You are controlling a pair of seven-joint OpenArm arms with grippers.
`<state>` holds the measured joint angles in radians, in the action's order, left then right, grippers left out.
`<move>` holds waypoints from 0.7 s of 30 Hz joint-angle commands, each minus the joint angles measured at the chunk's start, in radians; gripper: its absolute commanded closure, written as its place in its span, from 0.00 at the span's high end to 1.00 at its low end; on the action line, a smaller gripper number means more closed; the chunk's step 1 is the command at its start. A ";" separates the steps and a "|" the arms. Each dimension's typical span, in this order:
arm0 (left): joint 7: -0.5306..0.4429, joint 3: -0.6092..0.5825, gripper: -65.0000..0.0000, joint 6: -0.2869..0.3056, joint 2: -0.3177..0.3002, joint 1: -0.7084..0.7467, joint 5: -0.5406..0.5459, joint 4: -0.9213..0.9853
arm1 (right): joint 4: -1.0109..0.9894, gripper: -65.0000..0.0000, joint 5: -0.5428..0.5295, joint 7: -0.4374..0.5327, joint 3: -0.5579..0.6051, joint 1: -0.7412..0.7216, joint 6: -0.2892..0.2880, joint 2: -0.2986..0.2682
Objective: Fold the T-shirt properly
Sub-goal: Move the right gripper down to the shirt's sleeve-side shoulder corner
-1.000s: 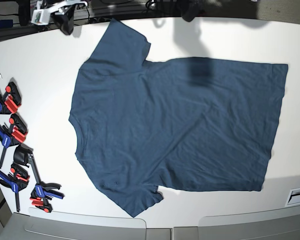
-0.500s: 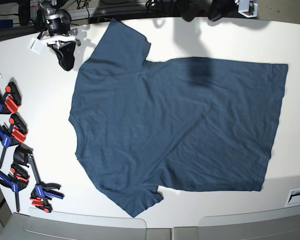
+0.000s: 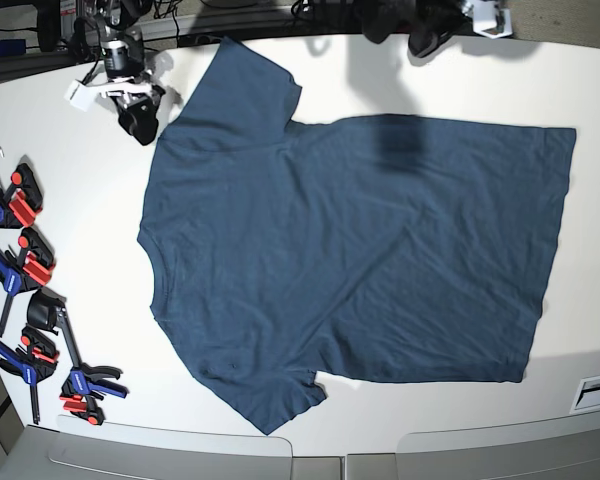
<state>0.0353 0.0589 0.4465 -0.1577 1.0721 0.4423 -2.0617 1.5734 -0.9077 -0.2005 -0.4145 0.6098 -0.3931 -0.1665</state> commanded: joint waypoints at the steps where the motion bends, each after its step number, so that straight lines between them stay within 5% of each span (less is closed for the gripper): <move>1: -0.021 0.001 0.00 0.011 0.002 0.016 -0.001 -0.015 | 0.018 0.49 -0.008 0.023 -0.005 0.000 -0.017 -0.010; 5: -0.021 0.001 0.00 0.011 0.002 0.011 -0.007 -0.015 | 0.018 0.49 -0.010 -0.001 -0.005 0.000 -0.009 -0.010; 9: -0.021 0.001 0.00 0.011 0.003 0.000 -0.007 -0.014 | 0.004 0.49 -0.011 -0.107 -0.005 -0.039 0.140 -0.008; 21: -0.021 0.000 0.00 0.011 0.002 0.000 -0.007 -0.014 | -0.031 0.49 -0.008 -0.209 0.033 -0.127 0.085 -0.007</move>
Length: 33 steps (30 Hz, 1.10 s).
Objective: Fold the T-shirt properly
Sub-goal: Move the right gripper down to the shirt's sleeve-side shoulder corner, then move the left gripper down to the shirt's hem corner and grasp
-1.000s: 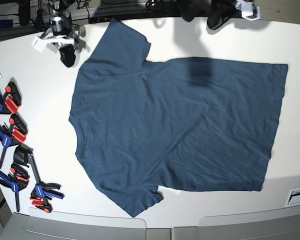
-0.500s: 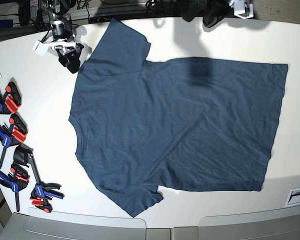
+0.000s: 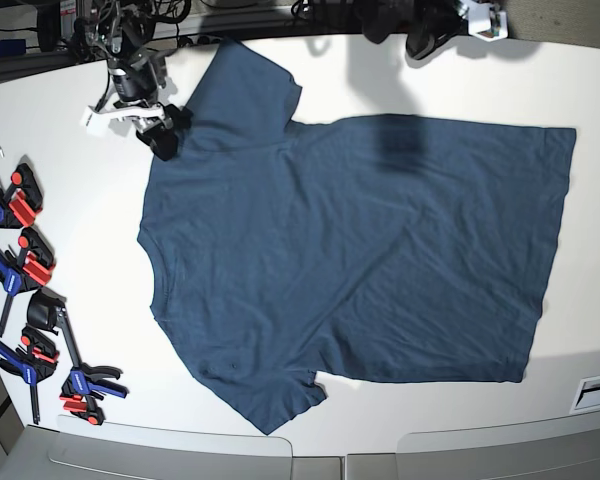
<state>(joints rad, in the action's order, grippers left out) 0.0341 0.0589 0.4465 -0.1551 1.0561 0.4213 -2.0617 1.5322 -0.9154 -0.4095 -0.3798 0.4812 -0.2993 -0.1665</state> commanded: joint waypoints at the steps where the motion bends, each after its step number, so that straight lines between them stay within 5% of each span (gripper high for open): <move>1: -0.020 0.000 0.00 0.011 0.000 0.016 0.014 -0.014 | 0.011 0.49 0.000 0.001 0.004 0.001 -0.009 -0.007; 9: -0.020 0.000 0.00 0.011 0.000 0.015 0.005 -0.015 | 0.011 0.44 0.000 0.024 0.008 0.001 -0.010 0.060; 13: -0.001 0.000 0.00 0.011 -0.001 -0.013 -0.101 -0.015 | 0.011 0.15 0.026 0.024 0.008 0.000 -0.024 0.079; 15: 0.013 0.000 0.19 0.010 -0.001 -0.034 -0.146 -0.015 | 0.011 0.00 0.026 0.023 0.008 0.001 -0.044 0.082; 17: 0.044 0.000 0.32 0.010 -0.001 -0.054 -0.160 -0.015 | 0.011 0.00 0.026 0.023 0.008 0.001 -0.050 0.084; 23: 0.171 0.064 0.33 0.010 -0.001 -0.134 -0.152 -0.015 | 0.011 0.00 0.026 0.016 0.008 0.001 -0.050 0.084; 33: 0.295 0.519 0.33 0.002 -0.055 -0.240 0.138 -0.012 | 0.011 0.00 0.026 0.016 0.008 0.001 -0.050 0.084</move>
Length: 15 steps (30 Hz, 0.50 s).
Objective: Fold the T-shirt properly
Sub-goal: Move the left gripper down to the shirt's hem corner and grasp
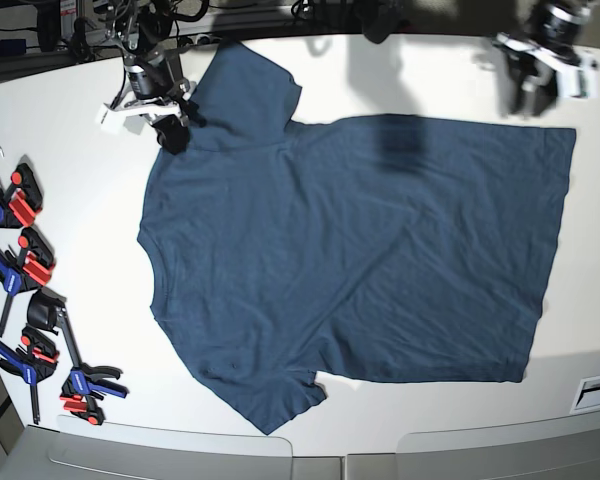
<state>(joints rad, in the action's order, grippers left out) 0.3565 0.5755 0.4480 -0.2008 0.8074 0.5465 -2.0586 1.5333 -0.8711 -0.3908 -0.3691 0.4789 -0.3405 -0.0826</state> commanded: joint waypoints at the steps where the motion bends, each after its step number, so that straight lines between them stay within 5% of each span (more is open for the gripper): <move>1: -0.027 0.041 0.33 0.000 -0.022 0.003 0.030 -0.015 | 0.010 0.00 -0.018 -0.003 -0.003 0.003 -0.010 0.000; 8: -0.028 0.162 0.33 -0.091 -0.098 -0.037 0.049 0.034 | 0.010 0.00 -0.018 -0.003 -0.003 0.003 -0.024 0.000; 15: -0.027 0.163 0.33 -0.091 -0.139 -0.154 0.086 0.375 | 0.010 0.00 0.008 -0.003 -0.003 0.003 -0.024 0.000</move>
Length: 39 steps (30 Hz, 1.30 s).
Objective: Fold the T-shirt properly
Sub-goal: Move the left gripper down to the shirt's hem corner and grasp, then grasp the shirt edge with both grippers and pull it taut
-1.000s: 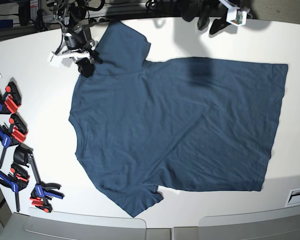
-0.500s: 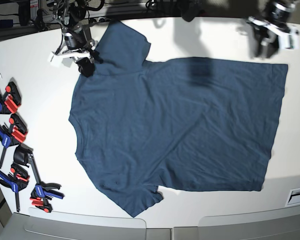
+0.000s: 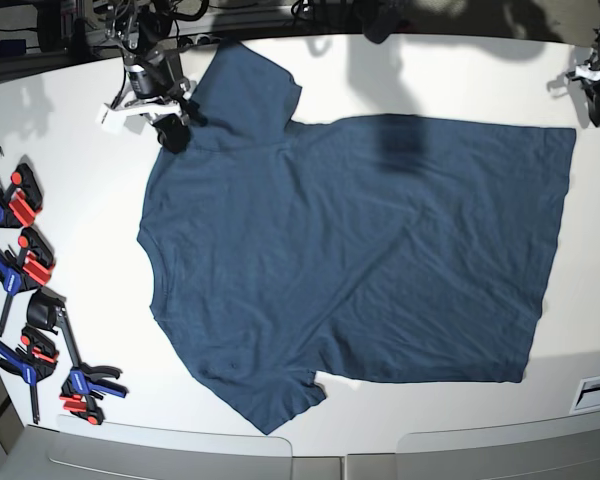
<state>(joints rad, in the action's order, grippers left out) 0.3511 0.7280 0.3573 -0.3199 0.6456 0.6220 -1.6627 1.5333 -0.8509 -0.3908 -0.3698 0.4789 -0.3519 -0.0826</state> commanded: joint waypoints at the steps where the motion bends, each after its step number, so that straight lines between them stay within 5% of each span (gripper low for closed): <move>1: -0.022 0.010 0.33 0.002 -0.032 -0.008 0.029 0.040 | 0.010 0.00 -0.012 -0.003 -0.002 0.003 -0.013 0.000; 4: -0.021 0.010 0.33 0.014 -0.073 -0.059 0.070 0.211 | 0.010 0.00 -0.012 -0.003 -0.002 0.003 -0.013 0.000; 12: 0.134 0.010 0.33 0.173 -0.113 -0.190 0.215 0.455 | 0.010 0.00 -0.012 -0.003 -0.002 0.003 -0.013 0.003; 20: 0.188 -0.076 0.43 0.175 -0.113 -0.253 0.232 0.468 | 0.010 0.00 -0.012 -0.003 -0.002 0.003 -0.013 0.003; 29: 0.191 -0.213 0.44 0.174 -0.110 -0.271 0.191 0.468 | 0.010 0.00 -0.011 -0.003 -0.002 0.003 -0.013 0.005; 31: 0.192 -0.212 0.37 0.174 -0.111 -0.278 0.190 0.468 | 0.010 0.00 -0.011 -0.006 -0.002 0.003 -0.013 0.008; 35: 0.190 -0.212 0.00 0.174 -0.111 -0.280 0.191 0.468 | 0.010 0.00 -0.012 -0.020 -0.003 0.003 -0.013 0.008; 39: 0.199 -0.177 0.00 0.175 -0.109 -0.273 0.198 0.455 | 0.020 0.00 -0.012 -0.087 -0.031 0.005 -0.050 0.008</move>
<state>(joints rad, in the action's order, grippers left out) 0.5236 0.5495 0.5465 -0.4171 0.3595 0.8391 -1.2030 1.5394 -0.8448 -0.4854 -0.3992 0.4797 -0.3897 -0.0742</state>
